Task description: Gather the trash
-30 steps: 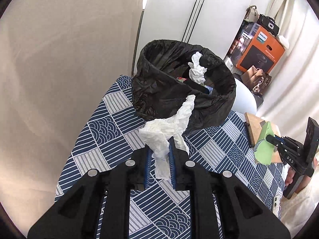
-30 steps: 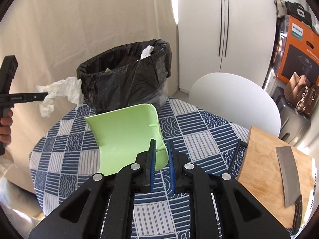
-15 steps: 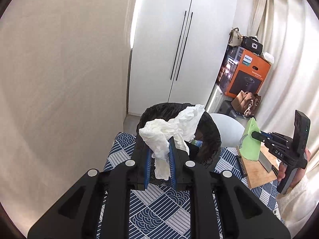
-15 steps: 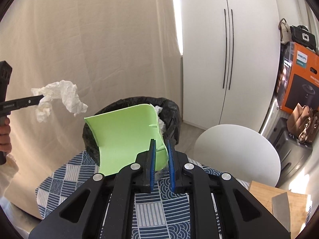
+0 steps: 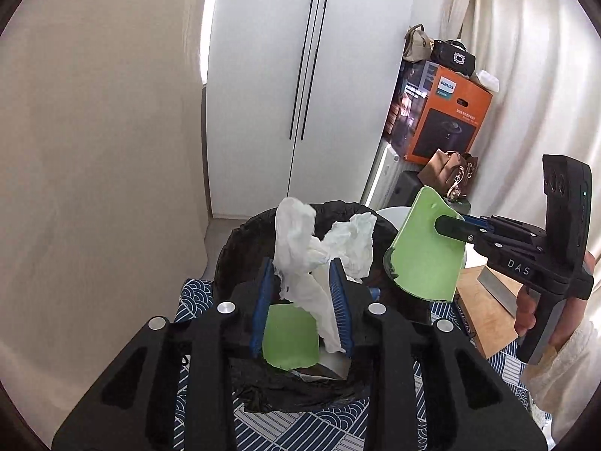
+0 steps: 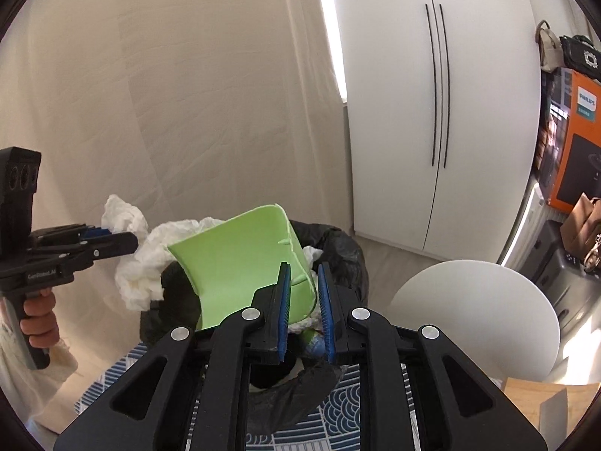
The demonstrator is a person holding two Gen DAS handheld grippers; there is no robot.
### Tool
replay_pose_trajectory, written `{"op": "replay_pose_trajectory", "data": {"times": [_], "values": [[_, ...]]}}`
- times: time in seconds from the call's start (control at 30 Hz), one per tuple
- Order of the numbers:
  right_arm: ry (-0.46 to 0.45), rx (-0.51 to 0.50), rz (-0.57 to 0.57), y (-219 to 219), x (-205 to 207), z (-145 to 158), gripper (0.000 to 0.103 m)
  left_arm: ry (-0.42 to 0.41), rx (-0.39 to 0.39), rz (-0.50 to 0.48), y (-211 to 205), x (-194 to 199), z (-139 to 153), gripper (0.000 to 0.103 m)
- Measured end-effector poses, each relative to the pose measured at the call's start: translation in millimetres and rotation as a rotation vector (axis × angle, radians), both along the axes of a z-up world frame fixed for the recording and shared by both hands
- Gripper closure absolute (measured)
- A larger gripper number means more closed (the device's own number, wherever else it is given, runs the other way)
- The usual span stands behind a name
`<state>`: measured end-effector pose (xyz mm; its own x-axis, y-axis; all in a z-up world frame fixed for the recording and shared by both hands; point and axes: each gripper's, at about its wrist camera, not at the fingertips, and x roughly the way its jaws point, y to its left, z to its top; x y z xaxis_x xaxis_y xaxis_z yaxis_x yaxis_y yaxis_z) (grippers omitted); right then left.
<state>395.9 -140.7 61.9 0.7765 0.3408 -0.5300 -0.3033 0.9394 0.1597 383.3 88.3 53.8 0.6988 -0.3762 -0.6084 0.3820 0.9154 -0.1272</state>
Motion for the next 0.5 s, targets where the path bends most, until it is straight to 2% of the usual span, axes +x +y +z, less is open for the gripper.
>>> {"op": "replay_pose_trajectory", "data": {"times": [0.03,0.07,0.13,0.17,0.2,0.33,0.5], "values": [[-0.005,0.002,-0.017,-0.8,2.6,-0.3,0.024,-0.003,0.0,-0.003,0.5,2.0,-2.3,0.036],[-0.016,0.002,-0.04,-3.3,3.2,-1.0,0.018,-0.006,-0.003,-0.003,1.9,3.5,-3.8,0.019],[-0.026,0.005,-0.054,-9.7,0.2,-1.8,0.019,-0.02,0.003,0.012,5.9,3.6,-6.6,0.016],[-0.022,0.0,-0.062,-14.0,-2.3,-4.4,0.019,-0.02,0.014,0.019,7.8,4.3,-8.4,0.008],[-0.017,-0.015,-0.077,-17.6,-4.4,-6.5,0.019,-0.024,0.034,0.032,8.7,4.0,-10.2,0.006],[0.011,-0.046,-0.103,-36.1,-13.9,-20.8,0.019,-0.042,0.121,0.061,7.8,1.4,-17.5,0.006],[0.034,-0.079,-0.128,-45.8,-28.8,-33.2,0.018,-0.036,0.151,0.076,6.7,-4.5,-27.2,0.006]]}}
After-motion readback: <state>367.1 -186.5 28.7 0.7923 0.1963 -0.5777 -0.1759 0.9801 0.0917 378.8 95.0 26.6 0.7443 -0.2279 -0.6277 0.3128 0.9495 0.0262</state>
